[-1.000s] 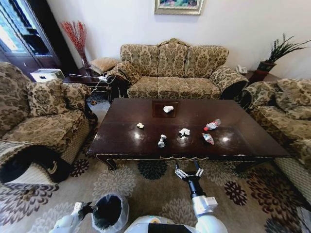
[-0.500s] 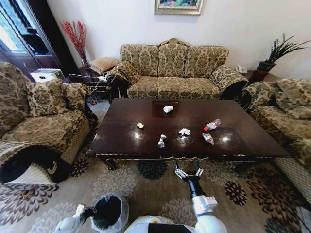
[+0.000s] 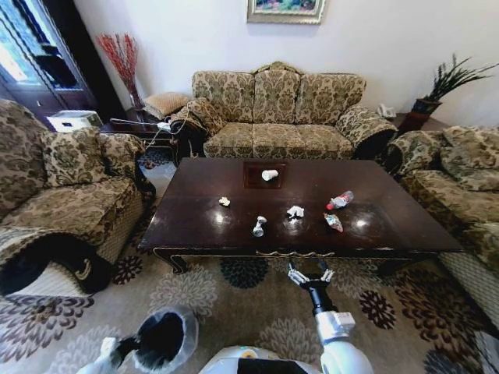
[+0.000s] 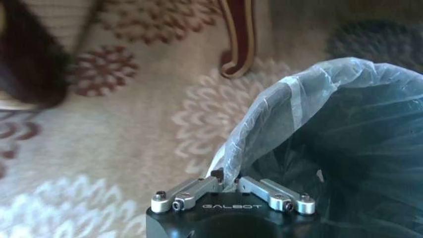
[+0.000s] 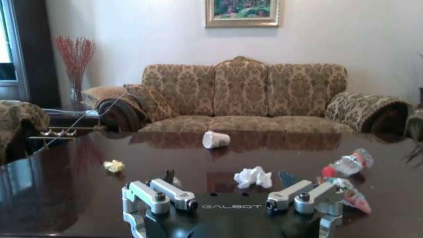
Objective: Move to the front of the table and place the trash on the table into the trash bin.
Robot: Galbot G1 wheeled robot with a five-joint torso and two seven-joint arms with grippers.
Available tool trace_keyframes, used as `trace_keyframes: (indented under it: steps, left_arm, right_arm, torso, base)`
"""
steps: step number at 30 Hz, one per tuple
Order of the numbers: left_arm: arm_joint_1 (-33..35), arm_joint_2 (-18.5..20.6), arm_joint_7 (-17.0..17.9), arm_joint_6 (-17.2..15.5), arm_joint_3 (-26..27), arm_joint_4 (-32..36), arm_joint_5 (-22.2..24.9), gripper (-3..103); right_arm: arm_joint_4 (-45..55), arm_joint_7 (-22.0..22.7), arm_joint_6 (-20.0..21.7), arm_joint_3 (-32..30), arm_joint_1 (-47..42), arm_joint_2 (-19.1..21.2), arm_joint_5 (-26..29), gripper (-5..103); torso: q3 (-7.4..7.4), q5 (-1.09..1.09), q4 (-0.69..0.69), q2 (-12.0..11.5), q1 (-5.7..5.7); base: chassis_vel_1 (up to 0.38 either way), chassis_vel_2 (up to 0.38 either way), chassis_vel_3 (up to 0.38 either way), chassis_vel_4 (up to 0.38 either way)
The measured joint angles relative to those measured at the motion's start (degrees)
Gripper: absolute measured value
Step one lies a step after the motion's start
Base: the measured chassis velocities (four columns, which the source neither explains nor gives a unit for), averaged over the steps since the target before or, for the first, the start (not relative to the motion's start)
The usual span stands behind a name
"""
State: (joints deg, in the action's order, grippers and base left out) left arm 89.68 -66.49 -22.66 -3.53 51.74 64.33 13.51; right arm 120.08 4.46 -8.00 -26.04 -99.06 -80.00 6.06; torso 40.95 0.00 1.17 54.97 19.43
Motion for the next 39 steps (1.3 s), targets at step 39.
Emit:
trace_keyframes:
  steps: [39]
  left_arm:
    - [19.6, -1.6, 26.8, -27.8, 33.9, 77.8, 44.9, 0]
  right_arm:
    - [0.1, 0.7, -5.3, -1.5, 4.5, 1.1, 8.8, 100]
  torso:
    - [0.01, -0.02, -0.02, 0.0, 0.01]
  base:
    - [0.0, 0.0, 0.0, 0.0]
